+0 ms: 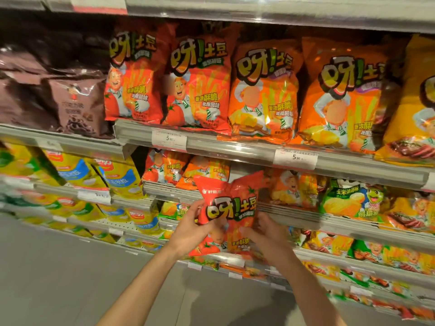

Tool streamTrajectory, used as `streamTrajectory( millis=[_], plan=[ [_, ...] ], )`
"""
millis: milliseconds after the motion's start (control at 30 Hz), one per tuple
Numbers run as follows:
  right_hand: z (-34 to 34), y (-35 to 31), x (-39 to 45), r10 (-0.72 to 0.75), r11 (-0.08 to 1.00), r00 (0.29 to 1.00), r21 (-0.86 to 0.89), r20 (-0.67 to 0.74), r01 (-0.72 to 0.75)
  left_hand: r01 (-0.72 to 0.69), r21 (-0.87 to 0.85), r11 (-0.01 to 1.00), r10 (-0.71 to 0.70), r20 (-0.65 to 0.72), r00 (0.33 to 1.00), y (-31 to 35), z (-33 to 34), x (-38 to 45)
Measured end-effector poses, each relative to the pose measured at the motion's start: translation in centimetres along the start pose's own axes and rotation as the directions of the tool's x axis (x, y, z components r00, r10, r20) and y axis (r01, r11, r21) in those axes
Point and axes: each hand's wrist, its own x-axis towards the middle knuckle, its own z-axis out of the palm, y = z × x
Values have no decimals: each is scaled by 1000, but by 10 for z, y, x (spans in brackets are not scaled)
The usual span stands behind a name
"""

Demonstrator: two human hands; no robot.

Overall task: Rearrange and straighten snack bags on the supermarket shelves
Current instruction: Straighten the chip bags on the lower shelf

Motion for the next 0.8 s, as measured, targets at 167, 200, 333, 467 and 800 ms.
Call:
streamTrajectory(
  millis=[167,200,333,467,800],
  plan=[
    [21,-14,10,-47,999,999,-8,18,47,-36,-5,999,36,-25,999,5,-27,7],
    [27,-17,14,-65,998,998,-3,9,65,-58,-25,998,57,-18,998,4,-34,9],
    [57,-27,29,-90,991,996,-100,-6,89,-84,-137,987,85,-2,996,-2,-69,19],
    [78,-33,49,-110,986,994,-132,-24,106,-108,-183,977,99,-54,994,-9,-112,25],
    [95,-57,117,-228,846,934,-531,-276,49,-116,-208,971,90,-133,987,-20,-170,34]
  ],
)
